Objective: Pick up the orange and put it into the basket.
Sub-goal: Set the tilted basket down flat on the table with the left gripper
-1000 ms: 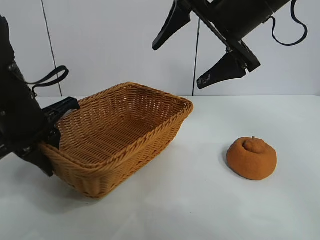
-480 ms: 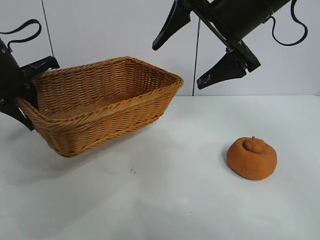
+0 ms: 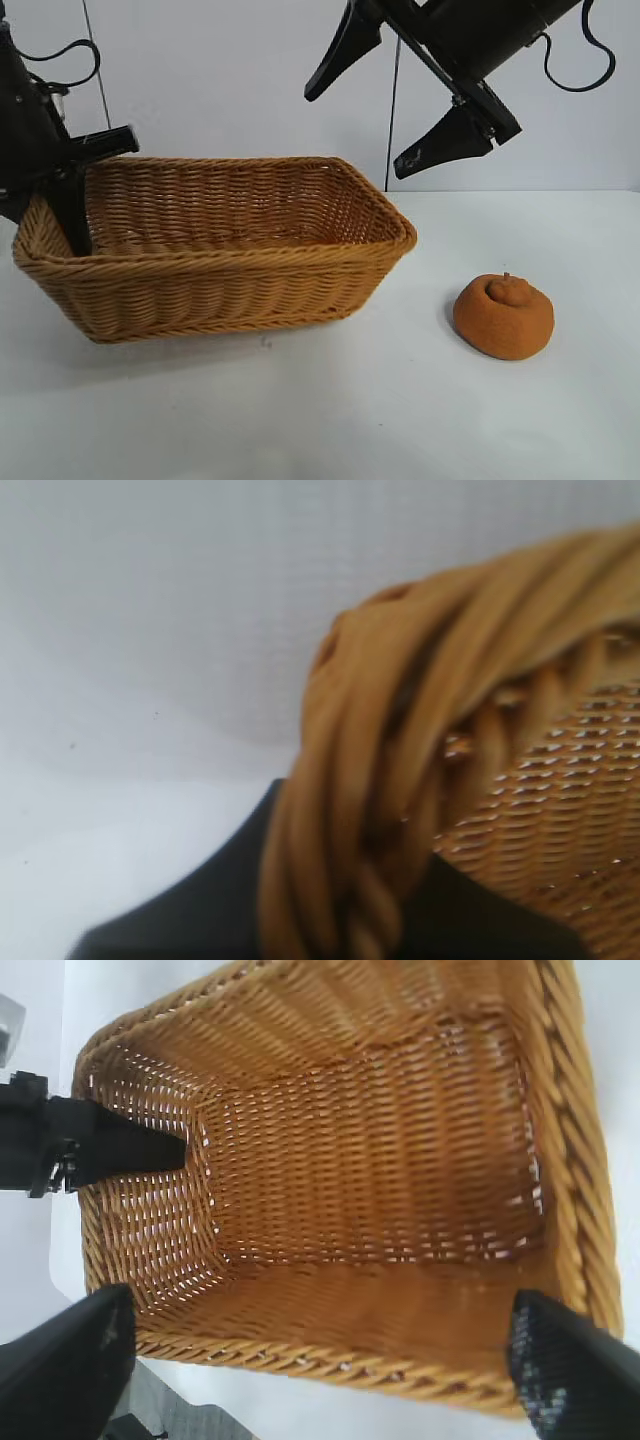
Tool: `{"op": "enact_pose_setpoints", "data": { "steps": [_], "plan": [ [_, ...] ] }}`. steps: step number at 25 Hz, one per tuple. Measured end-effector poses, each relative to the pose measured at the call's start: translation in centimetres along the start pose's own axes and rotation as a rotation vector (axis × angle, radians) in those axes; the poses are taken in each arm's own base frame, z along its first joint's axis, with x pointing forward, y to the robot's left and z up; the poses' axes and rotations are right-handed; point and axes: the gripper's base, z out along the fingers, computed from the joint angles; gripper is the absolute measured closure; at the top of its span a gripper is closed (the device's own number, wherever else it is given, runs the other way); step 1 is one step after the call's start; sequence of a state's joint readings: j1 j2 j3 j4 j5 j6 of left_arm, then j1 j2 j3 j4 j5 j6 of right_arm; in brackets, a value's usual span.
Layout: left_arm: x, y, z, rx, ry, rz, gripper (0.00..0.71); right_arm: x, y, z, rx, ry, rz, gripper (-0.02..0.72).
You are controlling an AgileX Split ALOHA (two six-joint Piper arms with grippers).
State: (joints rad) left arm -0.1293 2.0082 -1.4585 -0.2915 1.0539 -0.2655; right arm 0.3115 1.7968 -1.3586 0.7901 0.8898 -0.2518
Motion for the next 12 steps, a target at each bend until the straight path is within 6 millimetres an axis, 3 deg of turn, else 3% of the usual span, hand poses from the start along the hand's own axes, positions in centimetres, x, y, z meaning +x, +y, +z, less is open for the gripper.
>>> {"op": "enact_pose_setpoints", "data": {
  "steps": [7,12],
  "plan": [
    [-0.1,-1.2,0.4,0.002,-0.016,0.152,0.616,0.0,0.0,0.0,0.0,0.0,0.0,0.01],
    [-0.5,-0.9,2.2,-0.012,0.014,0.154,0.616,0.0,0.0,0.0,0.0,0.0,0.0,0.01]
  ]
}}
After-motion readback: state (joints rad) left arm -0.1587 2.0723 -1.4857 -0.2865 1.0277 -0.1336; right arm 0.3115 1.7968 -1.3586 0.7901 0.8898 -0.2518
